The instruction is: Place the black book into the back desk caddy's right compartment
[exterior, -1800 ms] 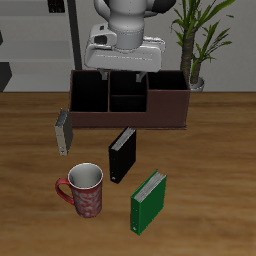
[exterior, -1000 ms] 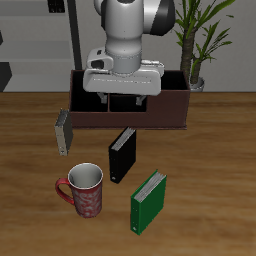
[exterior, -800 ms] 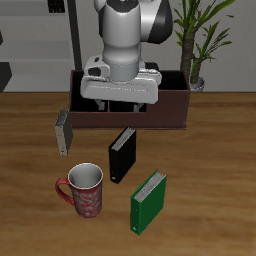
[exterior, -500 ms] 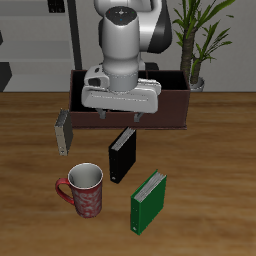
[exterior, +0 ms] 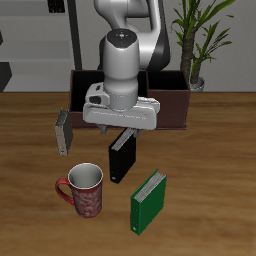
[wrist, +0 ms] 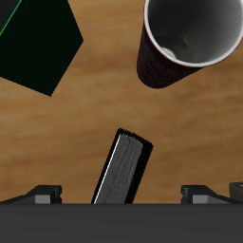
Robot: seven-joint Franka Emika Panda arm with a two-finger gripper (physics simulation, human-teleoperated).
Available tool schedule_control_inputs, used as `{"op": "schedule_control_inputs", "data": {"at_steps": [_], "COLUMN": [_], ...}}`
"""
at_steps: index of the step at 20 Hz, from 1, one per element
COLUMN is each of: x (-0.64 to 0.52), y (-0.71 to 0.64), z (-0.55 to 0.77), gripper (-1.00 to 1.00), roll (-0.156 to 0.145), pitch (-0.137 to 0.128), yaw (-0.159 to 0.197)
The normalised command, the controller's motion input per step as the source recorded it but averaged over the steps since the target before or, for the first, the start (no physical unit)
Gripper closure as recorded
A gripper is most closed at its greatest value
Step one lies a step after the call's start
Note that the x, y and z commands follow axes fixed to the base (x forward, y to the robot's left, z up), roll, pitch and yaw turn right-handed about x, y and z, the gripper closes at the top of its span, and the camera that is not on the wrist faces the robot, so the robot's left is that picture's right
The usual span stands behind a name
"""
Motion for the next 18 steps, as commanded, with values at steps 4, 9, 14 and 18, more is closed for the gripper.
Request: {"op": "schedule_control_inputs", "data": {"at_steps": [4,9,14,18], "x": [0.08,0.06,0.07,0.08], "y": [-0.13,-0.02,-0.03,-0.01], "z": [-0.38,-0.39,-0.27,-0.22], "gripper": [-1.00,-1.00,1.00,1.00], "roll": [-0.015,0.007,0.001,0.011], "pitch": [0.040,0.051,0.030,0.016], "yaw": [-0.039,-0.019,-0.026,-0.001]}}
